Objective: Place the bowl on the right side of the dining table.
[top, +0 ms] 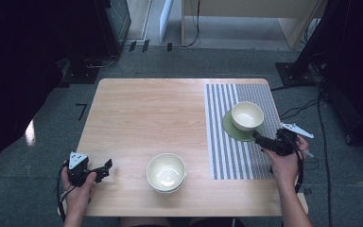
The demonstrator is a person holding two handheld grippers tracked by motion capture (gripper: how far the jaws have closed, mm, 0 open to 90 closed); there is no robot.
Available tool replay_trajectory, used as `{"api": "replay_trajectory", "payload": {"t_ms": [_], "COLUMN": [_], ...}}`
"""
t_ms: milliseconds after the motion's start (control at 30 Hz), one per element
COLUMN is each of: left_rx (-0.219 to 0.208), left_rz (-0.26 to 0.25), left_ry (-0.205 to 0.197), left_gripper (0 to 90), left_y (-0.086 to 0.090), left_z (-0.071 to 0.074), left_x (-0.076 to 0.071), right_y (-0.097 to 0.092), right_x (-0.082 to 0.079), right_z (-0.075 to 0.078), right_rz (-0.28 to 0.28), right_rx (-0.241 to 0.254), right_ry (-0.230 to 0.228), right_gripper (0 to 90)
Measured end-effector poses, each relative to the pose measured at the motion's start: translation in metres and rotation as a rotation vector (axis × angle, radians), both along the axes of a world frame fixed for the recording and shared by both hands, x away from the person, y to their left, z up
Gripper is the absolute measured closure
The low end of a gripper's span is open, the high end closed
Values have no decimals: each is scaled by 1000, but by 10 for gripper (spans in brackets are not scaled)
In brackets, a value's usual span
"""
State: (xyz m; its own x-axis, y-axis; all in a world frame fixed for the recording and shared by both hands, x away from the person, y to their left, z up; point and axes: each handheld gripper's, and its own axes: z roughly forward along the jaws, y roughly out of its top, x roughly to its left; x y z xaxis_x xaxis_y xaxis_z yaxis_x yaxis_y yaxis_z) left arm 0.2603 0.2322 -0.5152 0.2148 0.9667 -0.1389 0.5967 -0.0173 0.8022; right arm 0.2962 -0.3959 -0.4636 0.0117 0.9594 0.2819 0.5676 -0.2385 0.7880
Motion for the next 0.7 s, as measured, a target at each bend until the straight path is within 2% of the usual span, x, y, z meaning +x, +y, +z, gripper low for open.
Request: {"api": "replay_trajectory", "payload": {"t_ms": [700], "left_rx": [3], "left_rz": [3], "left_ry": [-2], "left_gripper": [8], "left_y": [0], "left_z": [0], "left_x": [0], "right_y": [-19], "right_x": [-27], "right_z": [-23], "right_rz": [-6], "right_rx": [13], "right_ry": [5], "right_gripper": [0]}}
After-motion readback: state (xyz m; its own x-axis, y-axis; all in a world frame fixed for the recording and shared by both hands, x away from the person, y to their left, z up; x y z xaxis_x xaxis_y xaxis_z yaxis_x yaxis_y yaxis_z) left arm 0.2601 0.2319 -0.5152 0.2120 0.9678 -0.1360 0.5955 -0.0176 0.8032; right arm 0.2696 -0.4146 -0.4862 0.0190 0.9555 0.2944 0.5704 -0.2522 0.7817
